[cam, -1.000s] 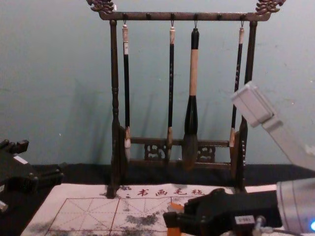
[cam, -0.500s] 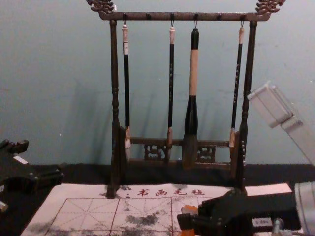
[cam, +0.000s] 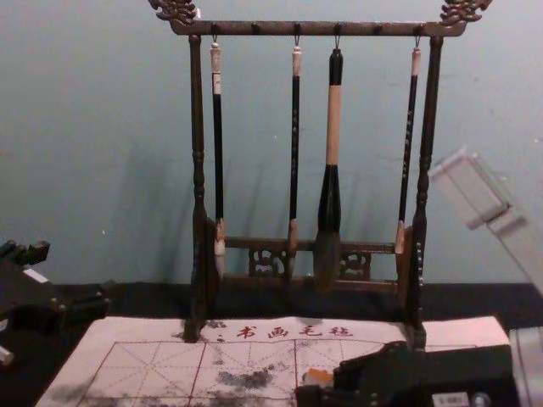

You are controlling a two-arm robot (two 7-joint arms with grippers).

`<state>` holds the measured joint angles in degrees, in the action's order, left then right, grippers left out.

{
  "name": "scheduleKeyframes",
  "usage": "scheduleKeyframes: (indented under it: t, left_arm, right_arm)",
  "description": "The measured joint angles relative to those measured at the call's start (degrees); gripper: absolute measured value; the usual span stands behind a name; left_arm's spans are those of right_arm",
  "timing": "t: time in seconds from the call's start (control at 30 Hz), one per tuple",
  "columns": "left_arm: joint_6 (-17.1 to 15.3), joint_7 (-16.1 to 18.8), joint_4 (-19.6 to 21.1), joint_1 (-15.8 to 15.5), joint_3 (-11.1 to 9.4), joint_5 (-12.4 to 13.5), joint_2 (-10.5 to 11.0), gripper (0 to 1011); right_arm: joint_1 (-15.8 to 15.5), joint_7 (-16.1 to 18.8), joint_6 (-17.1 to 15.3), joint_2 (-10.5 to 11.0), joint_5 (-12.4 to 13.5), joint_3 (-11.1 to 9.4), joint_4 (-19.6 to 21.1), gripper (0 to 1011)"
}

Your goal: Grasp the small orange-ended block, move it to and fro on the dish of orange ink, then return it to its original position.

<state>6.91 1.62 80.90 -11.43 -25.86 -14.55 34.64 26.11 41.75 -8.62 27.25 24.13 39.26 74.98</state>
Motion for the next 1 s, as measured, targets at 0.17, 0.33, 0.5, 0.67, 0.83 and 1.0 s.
scheduleKeyframes:
  t: [0.17,0.33,0.5,0.67,0.83,1.0]
  left_arm:
    - [0.0,0.0,0.0,0.0,0.0,0.0,0.0,1001]
    - [0.0,0.0,0.0,0.0,0.0,0.0,0.0,1001]
    - [0.0,0.0,0.0,0.0,0.0,0.0,0.0,1001]
    - [0.0,0.0,0.0,0.0,0.0,0.0,0.0,1001]
    - [0.0,0.0,0.0,0.0,0.0,0.0,0.0,1001]
    - [0.0,0.0,0.0,0.0,0.0,0.0,0.0,1001]
  right_arm:
    - [0.2,0.2,0.1,-0.6,0.2,0.5,0.0,109]
    - [0.8,0.4,0.4,-1.4,0.2,1.0,-0.7,110]
    - [1.7,0.4,0.7,-2.4,0.1,1.6,-2.1,110]
    - [2.7,0.4,1.0,-3.5,-0.2,2.0,-3.8,110]
    - [3.6,0.2,1.3,-4.6,-0.7,2.2,-5.5,109]
    - [4.0,-0.4,1.4,-5.1,-1.0,2.0,-6.3,110]
